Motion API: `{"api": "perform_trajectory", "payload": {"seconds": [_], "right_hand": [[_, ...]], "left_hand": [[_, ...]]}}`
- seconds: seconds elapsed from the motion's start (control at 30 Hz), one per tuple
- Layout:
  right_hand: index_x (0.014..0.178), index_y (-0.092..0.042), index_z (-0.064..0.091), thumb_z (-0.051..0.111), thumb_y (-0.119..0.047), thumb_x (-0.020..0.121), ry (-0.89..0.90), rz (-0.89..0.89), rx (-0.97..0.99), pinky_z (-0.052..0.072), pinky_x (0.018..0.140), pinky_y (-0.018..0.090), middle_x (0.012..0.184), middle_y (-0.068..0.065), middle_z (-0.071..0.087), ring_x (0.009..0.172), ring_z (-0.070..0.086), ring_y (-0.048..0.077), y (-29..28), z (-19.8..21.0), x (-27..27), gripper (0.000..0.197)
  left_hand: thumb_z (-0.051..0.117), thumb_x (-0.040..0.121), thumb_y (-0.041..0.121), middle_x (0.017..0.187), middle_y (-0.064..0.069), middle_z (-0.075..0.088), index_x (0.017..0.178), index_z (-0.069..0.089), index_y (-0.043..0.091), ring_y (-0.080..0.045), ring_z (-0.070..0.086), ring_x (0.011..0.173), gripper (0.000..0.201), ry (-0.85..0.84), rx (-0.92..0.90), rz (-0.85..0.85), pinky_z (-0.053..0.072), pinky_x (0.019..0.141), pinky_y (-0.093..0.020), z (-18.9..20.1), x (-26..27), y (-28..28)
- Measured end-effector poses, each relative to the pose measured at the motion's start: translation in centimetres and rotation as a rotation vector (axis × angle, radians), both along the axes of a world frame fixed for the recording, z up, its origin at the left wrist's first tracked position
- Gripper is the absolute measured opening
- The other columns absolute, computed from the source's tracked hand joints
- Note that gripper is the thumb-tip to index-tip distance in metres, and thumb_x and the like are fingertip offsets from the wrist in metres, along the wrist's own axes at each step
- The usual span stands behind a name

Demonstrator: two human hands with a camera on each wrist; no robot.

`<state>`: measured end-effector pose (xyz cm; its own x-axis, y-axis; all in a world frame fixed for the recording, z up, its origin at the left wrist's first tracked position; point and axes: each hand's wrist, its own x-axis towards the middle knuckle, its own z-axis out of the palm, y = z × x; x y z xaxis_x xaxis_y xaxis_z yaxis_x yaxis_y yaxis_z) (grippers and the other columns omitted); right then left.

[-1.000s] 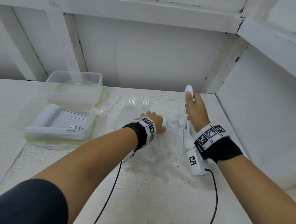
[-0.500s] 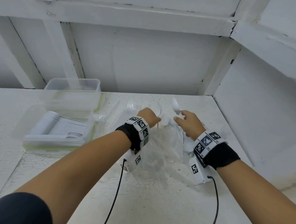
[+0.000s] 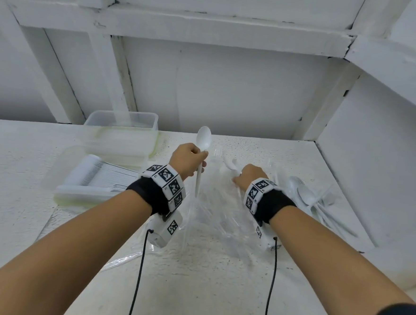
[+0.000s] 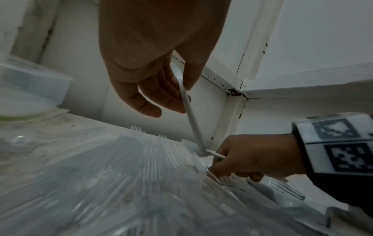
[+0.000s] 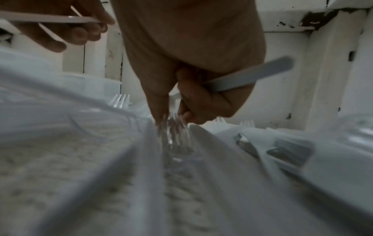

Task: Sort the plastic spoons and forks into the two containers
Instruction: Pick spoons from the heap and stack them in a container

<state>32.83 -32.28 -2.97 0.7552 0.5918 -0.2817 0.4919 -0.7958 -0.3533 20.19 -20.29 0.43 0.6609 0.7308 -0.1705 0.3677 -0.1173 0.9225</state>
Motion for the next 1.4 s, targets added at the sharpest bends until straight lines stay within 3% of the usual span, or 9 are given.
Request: {"api": "perform_trajectory", "payload": {"seconds": [0.2, 0.3, 0.53, 0.63, 0.8, 1.03, 1.17, 1.3, 1.4], "right_hand": [[0.058, -0.009, 0.043, 0.060, -0.039, 0.088, 0.115, -0.149, 0.193, 0.032, 0.047, 0.024, 0.058, 0.003, 0.045, 0.050, 0.040, 0.014, -0.2, 0.9, 0.8, 0.046], [0.086, 0.000, 0.064, 0.052, -0.035, 0.093, 0.125, -0.243, 0.532, 0.047, 0.061, 0.031, 0.076, 0.009, 0.061, 0.059, 0.049, 0.016, -1.4, 1.7, 0.8, 0.037], [0.095, -0.011, 0.048, 0.035, -0.025, 0.100, 0.147, -0.438, 0.908, 0.043, 0.060, 0.027, 0.065, 0.002, 0.046, 0.058, 0.046, 0.014, -6.2, 4.5, 1.8, 0.019], [0.094, -0.013, 0.046, 0.034, -0.027, 0.100, 0.347, -0.425, 0.827, 0.039, 0.046, 0.025, 0.058, 0.003, 0.038, 0.046, 0.038, 0.014, -9.2, 4.7, 2.5, 0.019], [0.077, -0.020, 0.051, 0.046, -0.030, 0.096, 0.174, -0.271, 0.474, 0.027, 0.048, 0.023, 0.062, -0.002, 0.046, 0.051, 0.037, 0.011, -13.7, 3.6, 2.8, 0.022], [0.062, -0.016, 0.042, 0.052, -0.023, 0.090, 0.085, -0.458, 0.614, 0.028, 0.051, 0.024, 0.057, 0.000, 0.042, 0.051, 0.038, 0.016, -15.4, 2.5, 2.4, 0.031], [0.060, -0.017, 0.040, 0.052, -0.019, 0.090, 0.114, -0.496, 0.661, 0.027, 0.050, 0.024, 0.054, -0.001, 0.040, 0.047, 0.037, 0.015, -15.7, 2.5, 1.9, 0.032], [0.059, -0.018, 0.038, 0.053, -0.017, 0.090, 0.121, -0.476, 0.653, 0.026, 0.048, 0.024, 0.053, -0.002, 0.040, 0.046, 0.036, 0.012, -16.1, 2.5, 1.6, 0.034], [0.060, -0.017, 0.040, 0.052, -0.018, 0.091, 0.113, -0.448, 0.649, 0.028, 0.050, 0.025, 0.054, -0.001, 0.042, 0.047, 0.037, 0.013, -16.4, 2.5, 1.6, 0.033]], "left_hand": [[0.054, 0.093, 0.021, 0.069, -0.004, 0.057, 0.078, 0.049, 0.013, -0.016, 0.056, 0.057, 0.018, 0.016, -0.079, -0.019, 0.048, 0.053, -0.026, 0.0, -0.4, -0.5], [0.050, 0.095, 0.022, 0.068, -0.004, 0.050, 0.091, 0.047, 0.011, -0.014, 0.046, 0.053, 0.012, 0.019, -0.077, -0.059, 0.039, 0.048, -0.023, 0.1, 0.3, -1.3], [0.041, 0.097, 0.018, 0.063, -0.003, 0.033, 0.089, 0.047, 0.008, -0.015, 0.028, 0.050, 0.015, 0.114, -0.032, -0.211, 0.025, 0.046, -0.022, -0.1, 3.5, -4.4], [0.040, 0.096, 0.015, 0.065, -0.004, 0.037, 0.093, 0.047, 0.007, -0.014, 0.032, 0.052, 0.012, 0.096, -0.126, -0.245, 0.026, 0.047, -0.022, 0.1, 4.4, -6.3], [0.044, 0.096, 0.021, 0.063, -0.002, 0.040, 0.093, 0.047, 0.009, -0.013, 0.033, 0.050, 0.013, 0.126, -0.010, -0.361, 0.025, 0.045, -0.021, -0.1, 4.4, -8.2], [0.058, 0.089, 0.023, 0.063, 0.004, 0.052, 0.082, 0.065, 0.011, -0.009, 0.045, 0.054, 0.015, 0.293, 0.333, -0.696, 0.035, 0.050, -0.019, -1.5, 6.0, -12.3], [0.059, 0.088, 0.035, 0.067, 0.001, 0.051, 0.071, 0.056, 0.013, -0.017, 0.050, 0.065, 0.028, 0.478, 0.590, -0.883, 0.038, 0.057, -0.024, -1.9, 6.7, -14.2], [0.048, 0.094, 0.031, 0.062, 0.002, 0.039, 0.060, 0.035, 0.015, -0.020, 0.047, 0.070, 0.040, 0.532, 0.778, -0.879, 0.037, 0.061, -0.027, -2.3, 6.6, -14.9], [0.046, 0.093, 0.022, 0.063, 0.002, 0.042, 0.065, 0.045, 0.012, -0.020, 0.050, 0.071, 0.030, 0.479, 0.809, -0.836, 0.036, 0.057, -0.025, -2.1, 6.4, -14.8]]}}
